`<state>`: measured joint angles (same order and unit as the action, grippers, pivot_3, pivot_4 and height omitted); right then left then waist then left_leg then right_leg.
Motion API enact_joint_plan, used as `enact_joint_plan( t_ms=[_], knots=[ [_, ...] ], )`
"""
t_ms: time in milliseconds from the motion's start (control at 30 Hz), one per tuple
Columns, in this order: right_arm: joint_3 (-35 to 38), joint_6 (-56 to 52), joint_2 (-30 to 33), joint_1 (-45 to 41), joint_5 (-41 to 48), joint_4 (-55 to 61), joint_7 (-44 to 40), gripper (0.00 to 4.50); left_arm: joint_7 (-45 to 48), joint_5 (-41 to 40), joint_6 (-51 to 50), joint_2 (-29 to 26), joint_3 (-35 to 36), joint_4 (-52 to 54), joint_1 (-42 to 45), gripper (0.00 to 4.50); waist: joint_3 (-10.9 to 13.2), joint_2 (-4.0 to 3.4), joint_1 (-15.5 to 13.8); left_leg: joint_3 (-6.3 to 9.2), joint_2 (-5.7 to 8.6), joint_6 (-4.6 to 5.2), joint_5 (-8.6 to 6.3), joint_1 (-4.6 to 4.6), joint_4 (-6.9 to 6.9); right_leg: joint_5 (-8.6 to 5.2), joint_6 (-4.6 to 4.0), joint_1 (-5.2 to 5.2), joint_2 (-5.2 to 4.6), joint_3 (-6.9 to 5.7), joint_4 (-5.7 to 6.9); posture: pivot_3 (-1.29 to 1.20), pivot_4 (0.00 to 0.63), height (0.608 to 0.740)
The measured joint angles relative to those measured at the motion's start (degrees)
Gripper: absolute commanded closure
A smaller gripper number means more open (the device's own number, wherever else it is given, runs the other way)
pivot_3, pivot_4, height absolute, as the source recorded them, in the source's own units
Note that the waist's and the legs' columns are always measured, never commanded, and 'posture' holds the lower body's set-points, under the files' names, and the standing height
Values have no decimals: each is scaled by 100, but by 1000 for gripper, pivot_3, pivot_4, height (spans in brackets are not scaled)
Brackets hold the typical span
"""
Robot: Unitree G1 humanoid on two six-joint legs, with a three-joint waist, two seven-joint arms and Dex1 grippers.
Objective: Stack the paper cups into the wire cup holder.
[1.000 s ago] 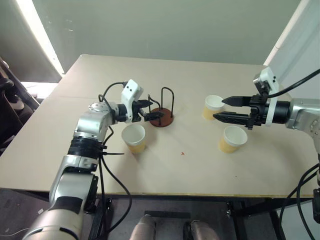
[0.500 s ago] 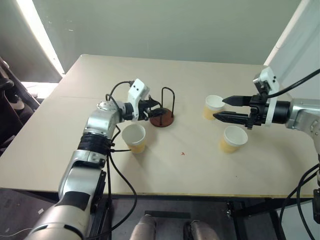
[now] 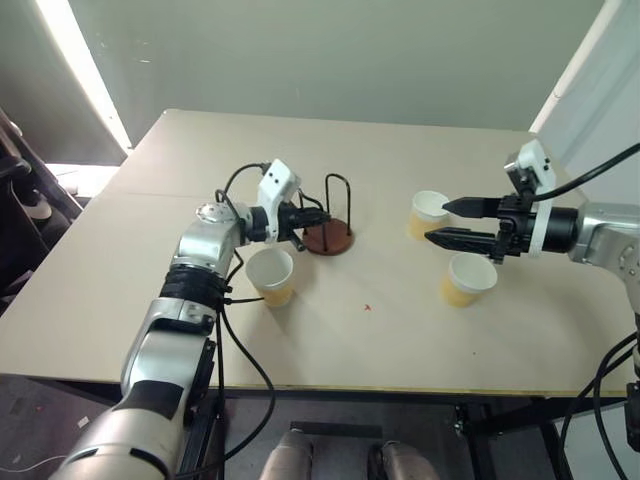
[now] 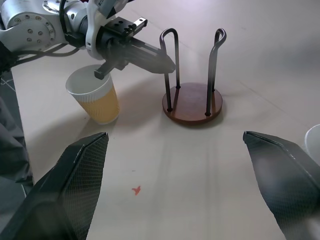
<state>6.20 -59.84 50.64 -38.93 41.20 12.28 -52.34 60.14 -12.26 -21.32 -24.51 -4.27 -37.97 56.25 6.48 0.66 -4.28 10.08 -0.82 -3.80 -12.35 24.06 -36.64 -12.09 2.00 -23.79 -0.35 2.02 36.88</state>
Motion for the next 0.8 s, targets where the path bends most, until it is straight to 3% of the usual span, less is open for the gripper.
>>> enact_joint_plan(
  t_ms=[467, 800],
  knots=[
    [1145, -575, 910, 1056, 547, 639, -3, 0, 1352, -2, -146, 370, -475, 360, 280, 4478, 0, 1, -85, -20, 16, -4, -3, 31, -40, -16, 45, -1, -2, 25, -8, 0, 150, 740],
    [1942, -979, 1136, 1657, 1055, 1220, 231, 0, 1817, 18, -166, 702, -954, 708, 169, 4478, 1, 1, -61, -136, 63, 81, -50, 24, -92, -37, 167, -2, -13, 177, -5, 0, 150, 740]
  ],
)
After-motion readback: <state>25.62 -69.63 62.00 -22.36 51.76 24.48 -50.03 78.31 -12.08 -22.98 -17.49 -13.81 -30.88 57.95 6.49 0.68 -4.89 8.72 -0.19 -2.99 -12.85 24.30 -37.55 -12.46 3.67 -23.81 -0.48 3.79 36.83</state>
